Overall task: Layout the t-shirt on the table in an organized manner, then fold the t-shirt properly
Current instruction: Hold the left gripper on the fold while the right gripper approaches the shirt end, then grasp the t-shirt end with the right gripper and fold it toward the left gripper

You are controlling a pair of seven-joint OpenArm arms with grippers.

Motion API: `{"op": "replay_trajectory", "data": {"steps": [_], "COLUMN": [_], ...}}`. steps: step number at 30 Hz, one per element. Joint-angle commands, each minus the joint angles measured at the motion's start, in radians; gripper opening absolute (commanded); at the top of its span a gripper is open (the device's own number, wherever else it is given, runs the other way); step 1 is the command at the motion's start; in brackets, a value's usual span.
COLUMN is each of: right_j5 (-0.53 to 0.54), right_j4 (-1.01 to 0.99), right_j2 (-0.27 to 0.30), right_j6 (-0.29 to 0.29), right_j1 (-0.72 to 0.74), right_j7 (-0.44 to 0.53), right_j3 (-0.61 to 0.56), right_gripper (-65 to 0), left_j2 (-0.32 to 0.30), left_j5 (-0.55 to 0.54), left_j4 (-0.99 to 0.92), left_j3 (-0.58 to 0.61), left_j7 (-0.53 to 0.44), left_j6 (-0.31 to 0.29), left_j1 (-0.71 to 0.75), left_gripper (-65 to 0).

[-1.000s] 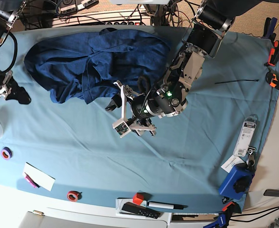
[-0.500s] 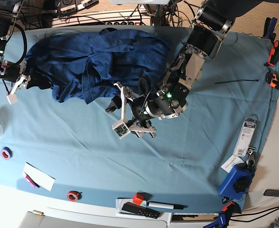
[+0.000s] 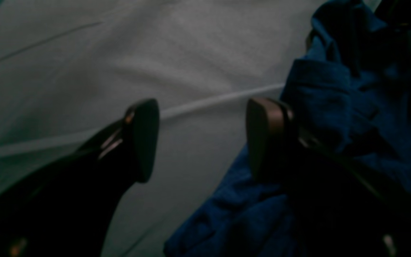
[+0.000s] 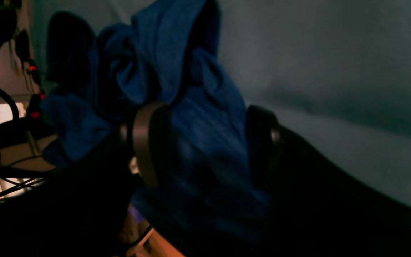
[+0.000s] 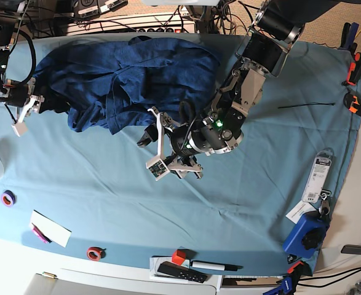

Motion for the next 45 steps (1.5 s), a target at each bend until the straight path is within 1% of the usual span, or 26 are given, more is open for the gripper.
{"op": "replay_trajectory", "data": {"steps": [1,9,13,16,18,19,20,22,23,25,26,28,34,37,40,41,42,43,44,45], "right_j5": [0.020,0.020,0.020,0.020,0.020,0.020,0.020,0.020,0.020,0.020,0.020,0.020,0.020,0.020,0.020,0.020,0.020,0.020,0.020,0.020], "right_j4": [0.018,0.040,0.076,0.082,0.082,0.082,0.082,0.082,0.082,0.082,0.082,0.082,0.086,0.110,0.156,0.182,0.214,0.252,0.295,0.341], "right_j2": [0.028,0.027,0.017,0.000,-0.009,-0.009,-0.008,-0.008,-0.008,-0.005,-0.005,-0.005,-0.006,-0.006,-0.014,-0.018,-0.024,-0.032,-0.043,-0.053], "right_j6": [0.001,0.001,0.001,0.001,0.001,0.001,0.001,0.001,0.001,0.001,0.001,0.001,0.001,0.001,0.001,0.001,0.001,0.001,0.001,0.001], "right_j1": [0.010,0.002,0.000,-0.003,-0.006,-0.006,-0.005,-0.005,-0.005,-0.005,-0.005,-0.005,-0.006,-0.006,-0.011,-0.017,-0.024,-0.036,-0.049,-0.064], "right_j7": [0.006,0.006,0.006,0.006,0.006,0.006,0.006,0.006,0.006,0.006,0.006,0.006,0.006,0.006,0.006,0.006,0.006,0.006,0.006,0.006], "right_j3": [0.006,0.006,0.004,-0.023,-0.059,-0.081,-0.100,-0.114,-0.114,-0.113,-0.109,-0.103,-0.101,-0.101,-0.102,-0.102,-0.102,-0.102,-0.102,-0.102], "right_gripper": [-31.1,-31.1,-31.1,-31.1,-31.4,-33.7,-38.7,-51.8,-57.3,-63.9,-65.0,-65.0,-65.0,-65.0,-65.0,-65.0,-65.0,-65.0,-65.0,-65.0], "left_j2": [0.001,-0.016,-0.017,-0.027,-0.047,-0.059,-0.073,-0.105,-0.123,-0.162,-0.182,-0.224,-0.371,-0.450,-0.495,-0.500,-0.504,-0.503,-0.503,-0.502], "left_j5": [-0.010,-0.010,-0.009,-0.007,-0.006,-0.006,-0.008,-0.011,-0.011,-0.011,-0.011,-0.017,-0.101,-0.158,-0.180,-0.180,-0.179,-0.179,-0.179,-0.177], "left_j4": [0.020,0.020,0.020,0.020,0.020,0.020,0.020,0.020,0.023,0.037,0.047,0.070,0.125,0.127,0.127,0.127,0.127,0.127,0.127,0.127], "left_j3": [-0.001,-0.002,-0.002,-0.002,-0.002,-0.002,-0.002,-0.002,-0.002,-0.002,-0.002,-0.002,-0.002,-0.002,-0.002,-0.002,-0.002,-0.002,-0.002,-0.002], "left_j7": [-0.022,-0.026,-0.025,-0.018,-0.007,-0.006,-0.005,0.005,0.008,0.027,0.040,0.070,0.215,0.229,0.228,0.228,0.228,0.228,0.227,0.222], "left_j6": [0.000,0.000,0.000,0.000,0.000,0.000,0.000,0.016,0.029,0.053,0.059,0.059,0.065,0.097,0.103,0.100,0.100,0.097,0.097,0.099], "left_j1": [-0.023,-0.023,-0.023,-0.023,-0.023,-0.023,-0.023,-0.023,-0.023,-0.023,-0.023,-0.023,-0.020,-0.012,0.010,0.019,0.031,0.043,0.055,0.067], "left_gripper": [-26.8,-26.8,-26.8,-26.8,-26.9,-27.7,-29.6,-34.7,-37.0,-39.2,-39.3,-39.3,-39.3,-39.3,-39.4,-40.6,-45.1,-52.7,-62.4,-65.0]}}
